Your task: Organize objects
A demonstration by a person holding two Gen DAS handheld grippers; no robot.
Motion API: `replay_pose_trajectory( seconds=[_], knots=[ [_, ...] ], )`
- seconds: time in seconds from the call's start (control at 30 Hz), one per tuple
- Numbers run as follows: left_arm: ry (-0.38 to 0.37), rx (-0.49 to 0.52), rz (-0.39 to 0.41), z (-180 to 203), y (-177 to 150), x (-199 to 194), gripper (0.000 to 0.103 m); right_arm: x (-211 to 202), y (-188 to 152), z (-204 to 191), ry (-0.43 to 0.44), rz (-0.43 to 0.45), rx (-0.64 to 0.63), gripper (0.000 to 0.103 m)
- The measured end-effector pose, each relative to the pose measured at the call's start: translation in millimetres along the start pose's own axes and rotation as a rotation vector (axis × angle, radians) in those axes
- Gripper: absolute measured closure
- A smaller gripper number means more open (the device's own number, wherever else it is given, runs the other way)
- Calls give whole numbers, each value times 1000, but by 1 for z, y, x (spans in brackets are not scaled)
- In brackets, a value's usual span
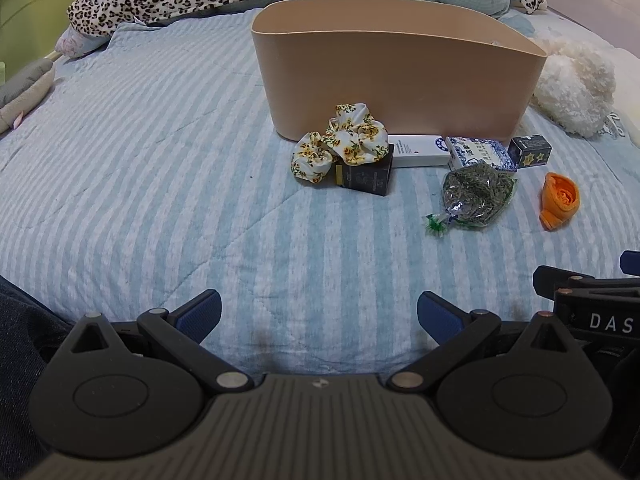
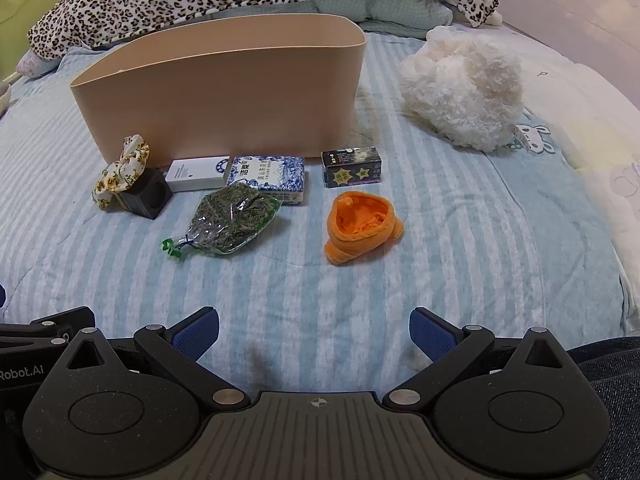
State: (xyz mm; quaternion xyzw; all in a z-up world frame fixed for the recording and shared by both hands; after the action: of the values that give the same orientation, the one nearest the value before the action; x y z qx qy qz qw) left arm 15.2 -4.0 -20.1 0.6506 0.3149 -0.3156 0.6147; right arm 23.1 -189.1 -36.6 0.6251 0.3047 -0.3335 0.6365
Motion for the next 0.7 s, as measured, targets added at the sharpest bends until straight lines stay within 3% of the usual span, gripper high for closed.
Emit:
replay_pose_trajectory(
  seconds=[0.3,0.7],
  knots=[
    [1,2,20,-3,16,0,0,0,8,5,-4,8,31,0],
    [7,40,40,-2,59,18,0,19,46,12,-59,-24,3,0]
  ],
)
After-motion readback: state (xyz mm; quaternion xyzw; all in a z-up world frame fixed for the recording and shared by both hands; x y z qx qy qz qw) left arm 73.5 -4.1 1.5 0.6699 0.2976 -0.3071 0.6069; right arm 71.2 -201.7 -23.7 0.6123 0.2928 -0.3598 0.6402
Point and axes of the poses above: each gripper's, at about its wrist camera, not at the fingertips, and x roughly the way its jaws point, z to its right, y to its top, the point moved 2 cm from there along x, roughly the way its jaws point
